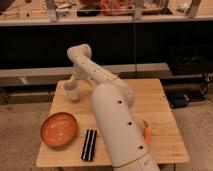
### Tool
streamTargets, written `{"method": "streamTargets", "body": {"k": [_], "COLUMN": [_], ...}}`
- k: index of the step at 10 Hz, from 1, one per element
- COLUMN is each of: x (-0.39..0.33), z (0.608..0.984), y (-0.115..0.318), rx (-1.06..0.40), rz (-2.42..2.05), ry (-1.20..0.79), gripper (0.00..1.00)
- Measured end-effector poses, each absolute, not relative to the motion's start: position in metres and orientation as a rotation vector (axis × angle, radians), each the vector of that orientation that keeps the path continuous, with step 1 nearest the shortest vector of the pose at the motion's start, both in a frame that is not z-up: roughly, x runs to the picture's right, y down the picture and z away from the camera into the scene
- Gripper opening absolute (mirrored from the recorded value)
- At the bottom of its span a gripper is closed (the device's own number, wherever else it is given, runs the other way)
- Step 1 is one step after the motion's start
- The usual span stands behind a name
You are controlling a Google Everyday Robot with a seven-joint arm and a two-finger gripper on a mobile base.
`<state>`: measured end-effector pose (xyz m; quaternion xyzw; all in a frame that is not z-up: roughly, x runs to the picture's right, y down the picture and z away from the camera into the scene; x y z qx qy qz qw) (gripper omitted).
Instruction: Pick up the ceramic cup
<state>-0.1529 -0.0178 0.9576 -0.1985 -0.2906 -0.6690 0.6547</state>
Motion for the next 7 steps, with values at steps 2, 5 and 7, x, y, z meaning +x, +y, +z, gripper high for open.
{"method": "streamTargets", "body": {"k": [2, 5, 7], "x": [-0.1527, -0.1534, -0.1539], "z": [0.9582, 0.9590, 0.9591], "y": [-0.0173, -0.0181, -0.0178], "rx": [-0.456, -0.459, -0.460], "rz": [-1.516, -1.514, -1.513], "ry": [-0.661, -0.663, -0.666], "gripper": [0.80, 0.80, 0.80]}}
